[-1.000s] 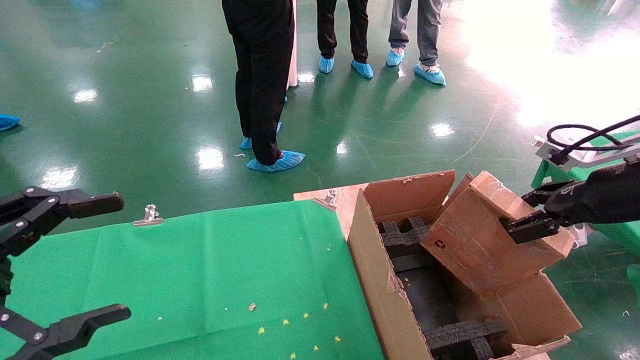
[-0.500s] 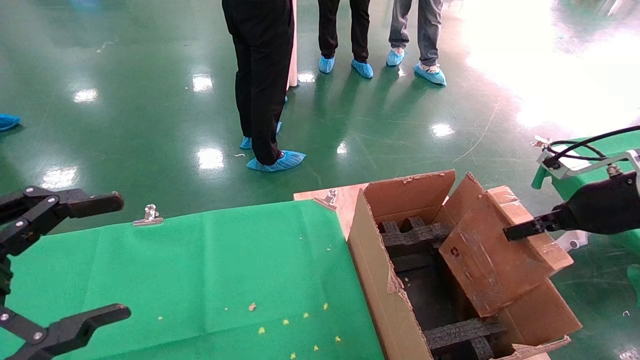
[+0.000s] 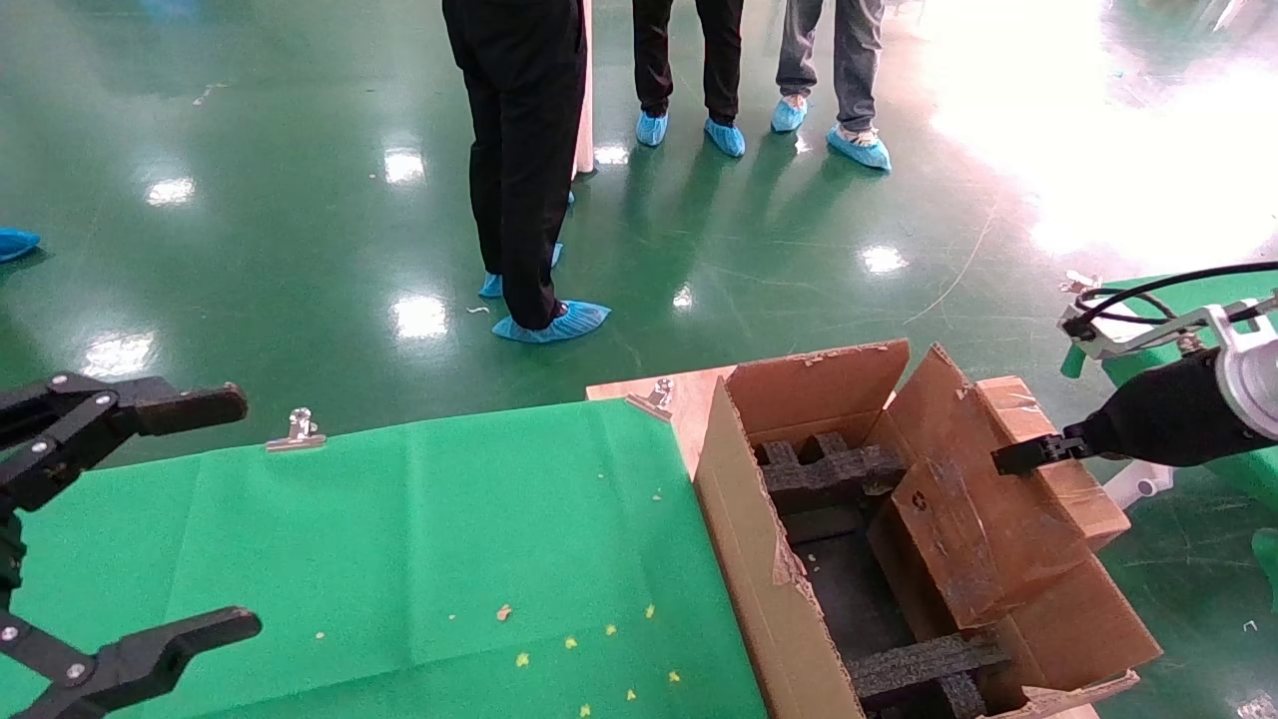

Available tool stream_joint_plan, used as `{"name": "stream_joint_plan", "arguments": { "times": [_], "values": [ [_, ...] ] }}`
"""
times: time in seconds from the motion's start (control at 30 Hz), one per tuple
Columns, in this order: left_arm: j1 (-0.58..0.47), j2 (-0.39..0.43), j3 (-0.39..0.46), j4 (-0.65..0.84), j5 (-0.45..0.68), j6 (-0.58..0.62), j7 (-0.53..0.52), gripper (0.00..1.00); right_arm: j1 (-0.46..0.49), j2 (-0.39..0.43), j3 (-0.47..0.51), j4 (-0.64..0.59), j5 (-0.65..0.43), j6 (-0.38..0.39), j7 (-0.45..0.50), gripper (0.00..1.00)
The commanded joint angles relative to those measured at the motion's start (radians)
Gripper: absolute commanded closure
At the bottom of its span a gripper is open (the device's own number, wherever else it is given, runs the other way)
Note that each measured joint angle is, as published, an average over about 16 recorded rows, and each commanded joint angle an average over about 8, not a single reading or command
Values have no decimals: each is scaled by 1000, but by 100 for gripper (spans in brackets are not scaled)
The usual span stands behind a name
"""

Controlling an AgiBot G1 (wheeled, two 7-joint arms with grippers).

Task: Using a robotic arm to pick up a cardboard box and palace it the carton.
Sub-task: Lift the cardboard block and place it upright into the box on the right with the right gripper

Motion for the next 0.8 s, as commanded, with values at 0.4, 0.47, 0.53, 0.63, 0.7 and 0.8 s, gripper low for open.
{"name": "stream_joint_plan", "arguments": {
  "times": [0.4, 0.47, 0.53, 0.63, 0.7, 0.8],
  "values": [
    [0, 0, 0, 0, 0, 0, 0, 0, -72, -41, -20, 35, -20, 108, 85, 100],
    [0, 0, 0, 0, 0, 0, 0, 0, -88, -48, -20, 33, -18, 123, 89, 100],
    [0, 0, 0, 0, 0, 0, 0, 0, -104, -55, -20, 29, -15, 137, 91, 100],
    [0, 0, 0, 0, 0, 0, 0, 0, -128, -66, -20, 19, -8, 156, 93, 100],
    [0, 0, 0, 0, 0, 0, 0, 0, -144, -74, -18, 11, -3, 167, 93, 100],
    [0, 0, 1, 0, 0, 0, 0, 0, -167, -88, -16, -4, 5, 180, 90, 100]
  ]
}}
